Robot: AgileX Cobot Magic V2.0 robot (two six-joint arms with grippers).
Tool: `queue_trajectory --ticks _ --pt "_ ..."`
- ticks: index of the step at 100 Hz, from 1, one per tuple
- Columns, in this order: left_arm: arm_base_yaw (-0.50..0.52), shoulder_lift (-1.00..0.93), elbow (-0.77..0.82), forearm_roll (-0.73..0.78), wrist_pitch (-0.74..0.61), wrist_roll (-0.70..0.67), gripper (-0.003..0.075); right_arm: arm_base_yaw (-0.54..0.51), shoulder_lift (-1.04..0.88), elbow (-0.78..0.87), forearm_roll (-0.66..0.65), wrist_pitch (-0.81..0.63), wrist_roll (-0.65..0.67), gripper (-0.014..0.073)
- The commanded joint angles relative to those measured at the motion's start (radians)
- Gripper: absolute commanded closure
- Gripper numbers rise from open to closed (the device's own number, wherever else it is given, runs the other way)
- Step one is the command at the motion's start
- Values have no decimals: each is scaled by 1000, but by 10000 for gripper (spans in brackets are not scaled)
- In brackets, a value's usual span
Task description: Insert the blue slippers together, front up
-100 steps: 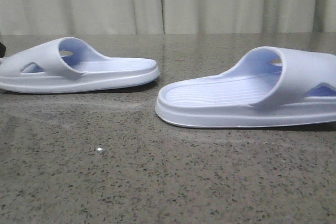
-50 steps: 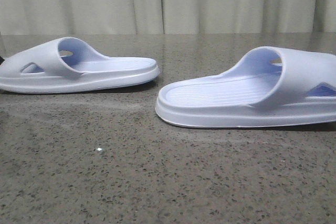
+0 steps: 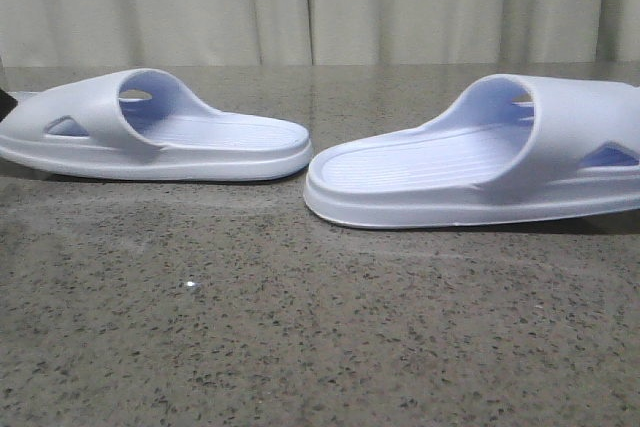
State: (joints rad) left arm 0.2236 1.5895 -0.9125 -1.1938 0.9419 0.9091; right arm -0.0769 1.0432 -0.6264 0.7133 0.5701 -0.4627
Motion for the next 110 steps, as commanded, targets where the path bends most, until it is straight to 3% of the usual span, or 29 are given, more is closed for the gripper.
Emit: queue_trajectory --ticks 1,25,53,80,110 --pt "4 -31 -27 -52 29 12 705 -7 -18 -39 62 -92 -14 695" --pt "4 -31 -27 -71 35 12 705 -7 -43 -97 134 -122 -14 695" --pt "4 -31 -27 -232 120 66 705 -7 -43 -176 175 -120 -14 695" --pt "4 -31 -27 -292 143 74 705 -7 -29 -229 225 -79 -18 695" --pt "4 -31 -27 -334 197 80 705 -7 82 -229 541 35 -282 695"
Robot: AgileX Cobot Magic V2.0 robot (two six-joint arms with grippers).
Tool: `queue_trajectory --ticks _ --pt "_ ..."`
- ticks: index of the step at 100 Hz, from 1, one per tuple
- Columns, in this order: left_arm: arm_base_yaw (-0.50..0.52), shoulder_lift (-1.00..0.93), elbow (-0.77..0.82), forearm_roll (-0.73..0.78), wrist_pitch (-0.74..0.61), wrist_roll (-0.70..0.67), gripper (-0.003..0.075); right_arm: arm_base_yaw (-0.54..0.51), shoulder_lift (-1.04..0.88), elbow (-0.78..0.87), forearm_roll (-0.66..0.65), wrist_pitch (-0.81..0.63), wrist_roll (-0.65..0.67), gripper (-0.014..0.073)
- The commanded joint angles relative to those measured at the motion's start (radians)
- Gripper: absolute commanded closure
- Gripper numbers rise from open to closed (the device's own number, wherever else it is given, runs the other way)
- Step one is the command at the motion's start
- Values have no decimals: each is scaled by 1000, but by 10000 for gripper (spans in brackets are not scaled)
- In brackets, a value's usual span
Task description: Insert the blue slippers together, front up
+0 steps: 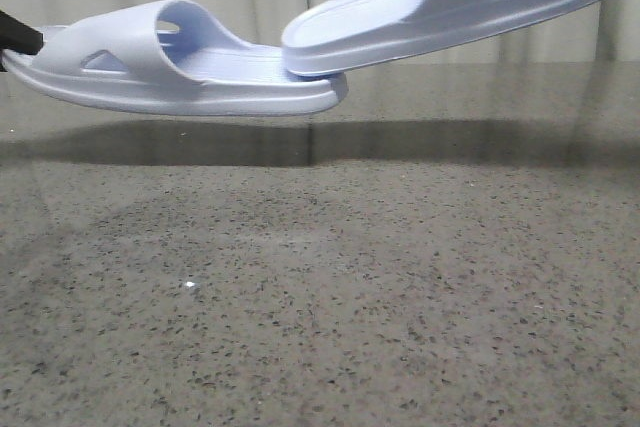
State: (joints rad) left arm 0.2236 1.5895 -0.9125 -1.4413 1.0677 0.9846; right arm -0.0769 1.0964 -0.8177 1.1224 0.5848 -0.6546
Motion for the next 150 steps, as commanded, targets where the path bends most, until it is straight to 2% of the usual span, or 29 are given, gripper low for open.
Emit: queue_trajectory --ticks 1,29,59,86,116,134,144,150 --pt "4 -31 -27 -87 73 4 705 -7 34 -38 145 23 -96 695" --pt "4 -31 -27 -141 146 4 705 -7 214 -38 455 135 -361 695" --pt "4 -31 -27 -188 199 4 705 -7 402 -42 647 364 -558 695" --pt "-6 -31 -27 -190 199 4 705 37 534 -109 661 471 -611 694" --pt "-24 -29 -27 -190 199 4 705 193 635 -255 661 470 -611 694" --pt "-24 -29 -27 -185 199 4 705 233 656 -305 657 459 -611 694" --pt "-24 -29 -27 -183 199 4 705 235 656 -314 635 469 -611 657" --pt "-24 -29 -27 -183 199 4 705 227 656 -314 618 480 -611 591"
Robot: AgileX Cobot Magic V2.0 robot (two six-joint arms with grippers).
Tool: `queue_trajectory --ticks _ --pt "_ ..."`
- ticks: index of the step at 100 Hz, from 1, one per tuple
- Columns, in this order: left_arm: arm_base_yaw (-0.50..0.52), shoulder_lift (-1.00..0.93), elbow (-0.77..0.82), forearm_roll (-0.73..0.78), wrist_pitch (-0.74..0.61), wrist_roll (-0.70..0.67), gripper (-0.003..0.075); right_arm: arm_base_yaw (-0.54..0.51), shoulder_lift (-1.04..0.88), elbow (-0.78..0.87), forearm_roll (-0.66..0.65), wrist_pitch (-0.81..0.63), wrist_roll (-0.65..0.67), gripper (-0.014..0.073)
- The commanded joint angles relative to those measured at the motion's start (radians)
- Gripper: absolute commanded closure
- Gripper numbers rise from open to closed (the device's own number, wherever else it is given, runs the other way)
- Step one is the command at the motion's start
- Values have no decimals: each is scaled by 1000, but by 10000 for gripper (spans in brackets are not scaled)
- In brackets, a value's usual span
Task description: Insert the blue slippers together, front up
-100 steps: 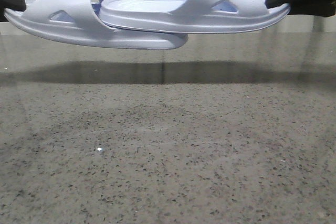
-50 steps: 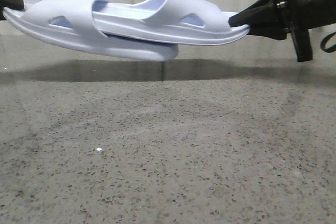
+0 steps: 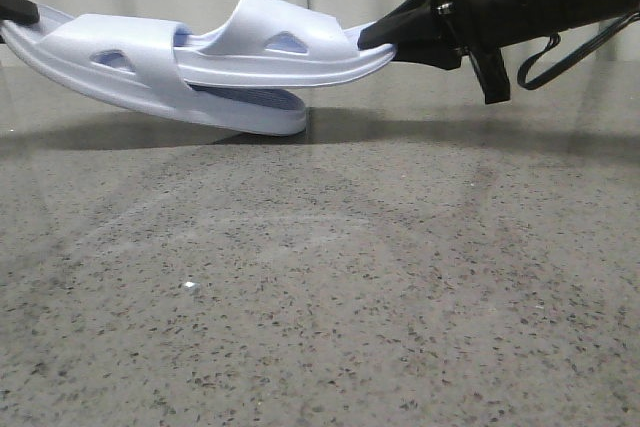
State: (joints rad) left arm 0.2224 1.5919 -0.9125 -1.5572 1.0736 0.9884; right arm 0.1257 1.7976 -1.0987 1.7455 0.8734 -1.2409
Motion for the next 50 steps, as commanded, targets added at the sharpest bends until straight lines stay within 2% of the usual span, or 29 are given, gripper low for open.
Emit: queue_trajectory --ticks 1,13,50 --pt "-22 -31 -27 -67 194 1 705 23 -45 -33 -7 194 -25 582" --pt "-13 -31 -27 -67 194 1 705 -17 -45 -33 -25 231 -20 449" --pt "42 -31 -27 -61 176 3 705 -250 -58 -33 -100 438 49 442"
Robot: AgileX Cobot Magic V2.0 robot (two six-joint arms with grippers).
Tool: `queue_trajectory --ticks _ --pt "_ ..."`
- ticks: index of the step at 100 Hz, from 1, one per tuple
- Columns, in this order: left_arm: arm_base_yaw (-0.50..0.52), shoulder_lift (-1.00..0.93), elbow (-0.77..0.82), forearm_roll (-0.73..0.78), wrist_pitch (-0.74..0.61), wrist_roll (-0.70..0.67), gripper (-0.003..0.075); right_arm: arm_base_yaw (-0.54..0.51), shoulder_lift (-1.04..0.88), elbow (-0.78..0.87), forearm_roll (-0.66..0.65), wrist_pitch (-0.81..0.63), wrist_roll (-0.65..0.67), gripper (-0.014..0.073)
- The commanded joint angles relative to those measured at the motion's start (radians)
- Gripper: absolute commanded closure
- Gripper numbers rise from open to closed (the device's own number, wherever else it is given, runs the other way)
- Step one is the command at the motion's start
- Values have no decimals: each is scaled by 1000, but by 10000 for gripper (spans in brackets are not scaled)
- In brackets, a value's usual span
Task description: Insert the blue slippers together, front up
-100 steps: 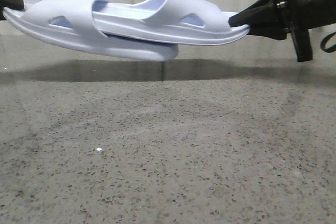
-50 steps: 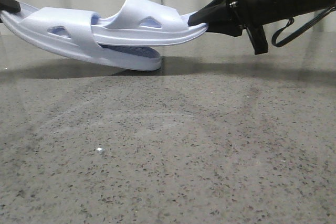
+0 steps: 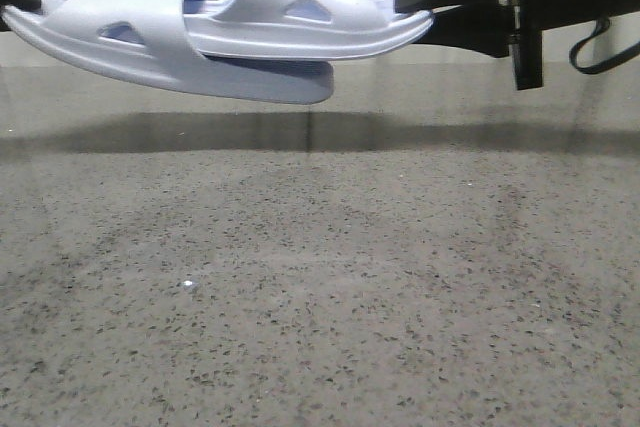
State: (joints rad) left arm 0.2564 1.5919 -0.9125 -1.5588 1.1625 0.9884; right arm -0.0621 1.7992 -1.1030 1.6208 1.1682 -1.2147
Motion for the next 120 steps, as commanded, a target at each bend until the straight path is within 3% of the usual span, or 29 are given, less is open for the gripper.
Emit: queue_trajectory --ticks 1,31,64,94,120 --pt "8 -31 -27 -59 82 3 705 -67 -62 -27 17 143 22 442" --pt "-8 -31 -27 -54 66 8 705 -187 -170 -27 -87 143 39 442" --pt "-126 -31 -27 -34 -66 97 705 -197 -259 -27 -166 142 39 442" --pt "-186 -31 -27 184 -265 144 703 -197 -271 -27 -170 142 49 442" --pt "-198 -43 -34 303 -339 175 703 -197 -271 -27 -180 142 57 442"
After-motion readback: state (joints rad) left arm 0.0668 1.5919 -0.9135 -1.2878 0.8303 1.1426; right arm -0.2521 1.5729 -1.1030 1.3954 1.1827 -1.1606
